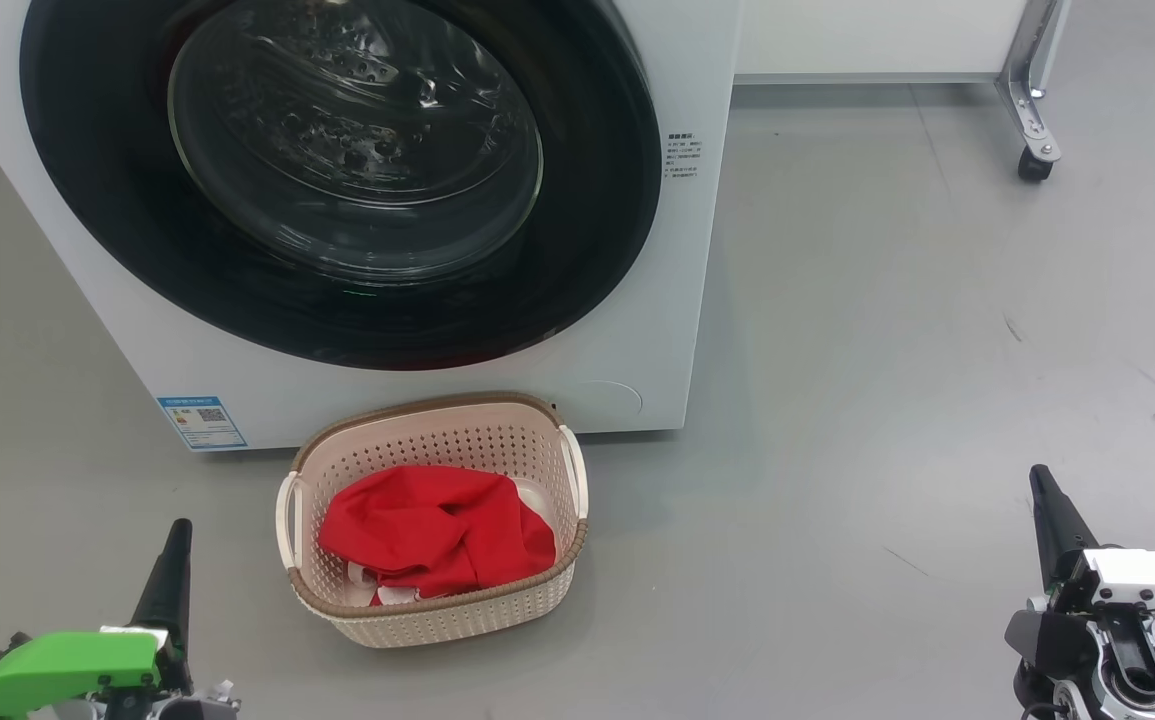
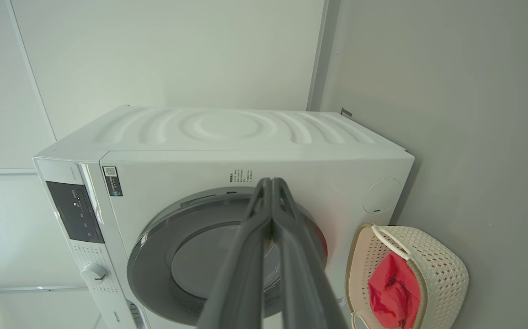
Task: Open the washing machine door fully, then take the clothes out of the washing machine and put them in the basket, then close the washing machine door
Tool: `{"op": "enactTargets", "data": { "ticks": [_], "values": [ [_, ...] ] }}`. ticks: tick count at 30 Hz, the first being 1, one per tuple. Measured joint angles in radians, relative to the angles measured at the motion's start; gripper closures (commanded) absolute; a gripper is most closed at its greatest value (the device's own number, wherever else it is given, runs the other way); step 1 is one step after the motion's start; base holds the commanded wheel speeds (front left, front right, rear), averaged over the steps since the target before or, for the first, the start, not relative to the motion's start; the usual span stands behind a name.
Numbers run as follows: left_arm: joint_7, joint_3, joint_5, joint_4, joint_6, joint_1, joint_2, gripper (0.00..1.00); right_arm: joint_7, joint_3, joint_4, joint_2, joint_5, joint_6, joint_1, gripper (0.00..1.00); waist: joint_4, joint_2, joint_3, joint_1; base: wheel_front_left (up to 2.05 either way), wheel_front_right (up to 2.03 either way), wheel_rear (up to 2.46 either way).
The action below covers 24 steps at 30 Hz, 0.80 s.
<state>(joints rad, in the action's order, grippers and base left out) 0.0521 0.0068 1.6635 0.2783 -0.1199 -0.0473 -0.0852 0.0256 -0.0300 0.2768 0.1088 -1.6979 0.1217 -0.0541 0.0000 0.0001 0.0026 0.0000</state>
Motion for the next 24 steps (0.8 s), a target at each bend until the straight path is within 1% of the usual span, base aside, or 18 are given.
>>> {"op": "enactTargets", "data": {
  "ticks": [24],
  "values": [
    [0.002,0.003,0.000,-0.001,0.000,0.000,0.001,1.00,0.006,-0.003,0.000,-0.003,0.000,0.000,0.000,1.00,0.000,0.0000,0.000,0.0000,0.00,0.00,0.00]
  ]
}}
